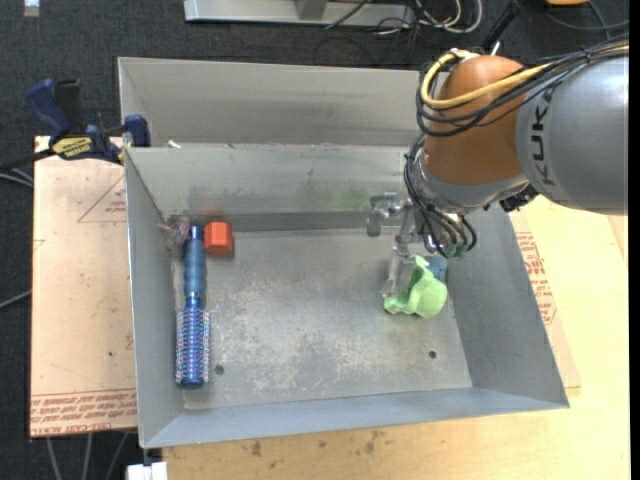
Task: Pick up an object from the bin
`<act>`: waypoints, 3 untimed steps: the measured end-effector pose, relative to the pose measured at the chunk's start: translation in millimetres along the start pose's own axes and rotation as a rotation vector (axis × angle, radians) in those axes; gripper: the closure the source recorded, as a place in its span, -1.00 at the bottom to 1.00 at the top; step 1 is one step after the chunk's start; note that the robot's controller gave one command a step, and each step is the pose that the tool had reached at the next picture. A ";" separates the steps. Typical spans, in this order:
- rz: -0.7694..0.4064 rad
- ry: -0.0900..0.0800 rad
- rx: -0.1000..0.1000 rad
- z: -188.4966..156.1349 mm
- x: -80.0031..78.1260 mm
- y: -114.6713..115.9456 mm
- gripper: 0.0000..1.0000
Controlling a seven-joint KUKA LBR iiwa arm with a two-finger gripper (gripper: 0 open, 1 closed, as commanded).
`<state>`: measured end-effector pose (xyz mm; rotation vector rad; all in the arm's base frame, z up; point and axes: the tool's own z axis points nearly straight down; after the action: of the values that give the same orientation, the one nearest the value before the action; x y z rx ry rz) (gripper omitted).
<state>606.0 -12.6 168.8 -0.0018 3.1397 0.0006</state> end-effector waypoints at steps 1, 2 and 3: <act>-0.252 0.003 0.001 45.7 35.2 -90.4 -1.00; -0.508 -0.003 0.000 26.3 30.1 -72.3 -1.00; -0.551 0.000 -0.001 91.0 -7.1 -83.1 -1.00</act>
Offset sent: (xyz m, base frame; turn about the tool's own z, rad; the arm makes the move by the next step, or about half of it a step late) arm -0.0344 -0.0881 -0.0447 -0.2588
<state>613.4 -95.7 77.8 -0.8563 3.0202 0.0015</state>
